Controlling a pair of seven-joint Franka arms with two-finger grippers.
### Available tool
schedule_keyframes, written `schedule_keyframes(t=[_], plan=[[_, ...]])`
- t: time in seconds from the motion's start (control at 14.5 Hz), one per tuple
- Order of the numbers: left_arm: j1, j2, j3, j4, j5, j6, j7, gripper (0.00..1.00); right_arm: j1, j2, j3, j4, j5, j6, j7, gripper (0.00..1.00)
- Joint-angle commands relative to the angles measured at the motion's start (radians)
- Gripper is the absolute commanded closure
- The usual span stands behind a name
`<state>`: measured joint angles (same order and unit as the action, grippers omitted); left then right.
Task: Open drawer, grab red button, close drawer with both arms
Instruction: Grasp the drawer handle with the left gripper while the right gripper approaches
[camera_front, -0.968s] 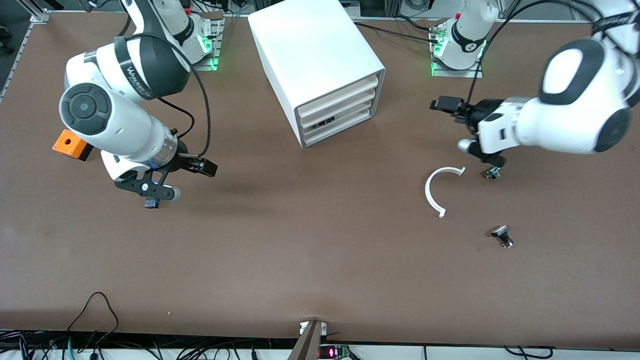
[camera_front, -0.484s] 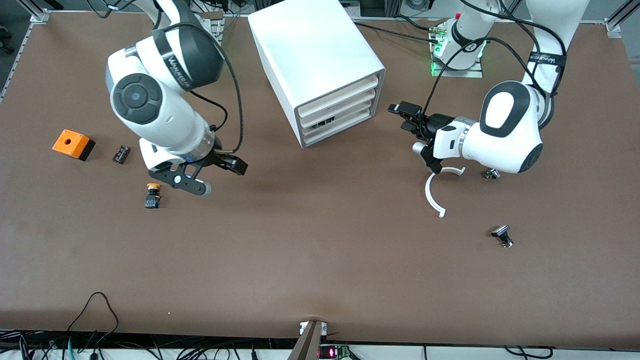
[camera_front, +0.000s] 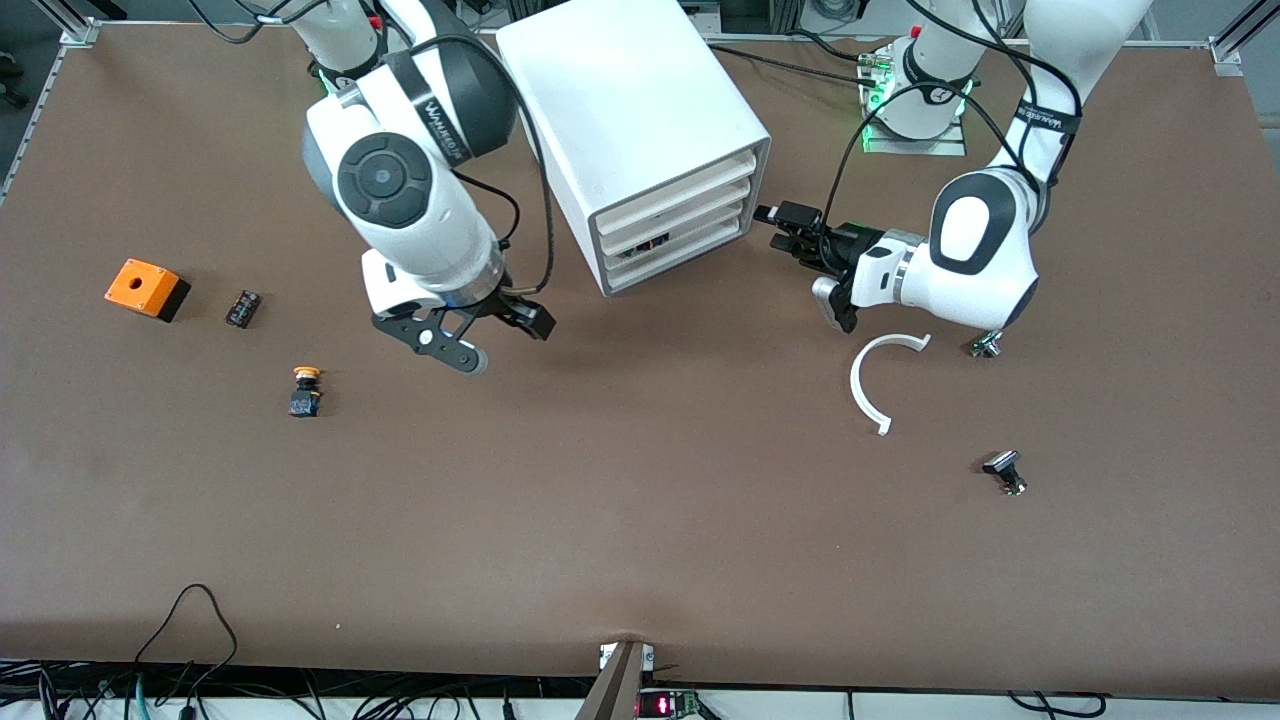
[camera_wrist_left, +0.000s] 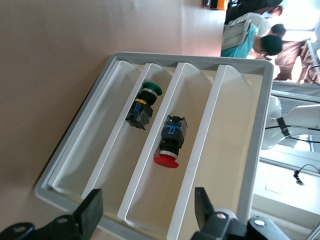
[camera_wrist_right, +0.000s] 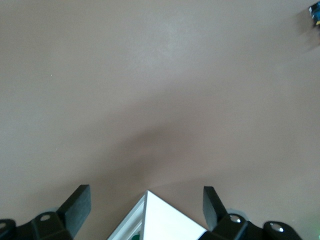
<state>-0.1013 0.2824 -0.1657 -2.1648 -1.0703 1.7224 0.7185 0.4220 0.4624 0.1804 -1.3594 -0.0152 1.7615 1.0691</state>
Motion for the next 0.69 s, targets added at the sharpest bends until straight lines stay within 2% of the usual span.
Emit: schedule_keyframes(t=[0.0,0.14,0.41,0.62], plan=[[0.005,-0.020,-0.021,-0.082,-0.089,0.040,0.122,0.23,0.038,0.027,-0.007,0.036,-0.028,0.000,0.058,0.01],[0.003,-0.014,-0.026,-0.087,-0.092,0.049,0.131,0.32,0.060,0.032,-0.007,0.037,-0.040,0.000,0.092,0.01],[0.002,0.024,-0.032,-0.119,-0.134,0.062,0.214,0.33,0.100,0.042,-0.007,0.057,-0.043,-0.004,0.155,0.01],[0.003,0.026,-0.095,-0.167,-0.218,0.133,0.258,0.33,0.126,0.048,-0.009,0.057,-0.042,-0.002,0.201,0.01]])
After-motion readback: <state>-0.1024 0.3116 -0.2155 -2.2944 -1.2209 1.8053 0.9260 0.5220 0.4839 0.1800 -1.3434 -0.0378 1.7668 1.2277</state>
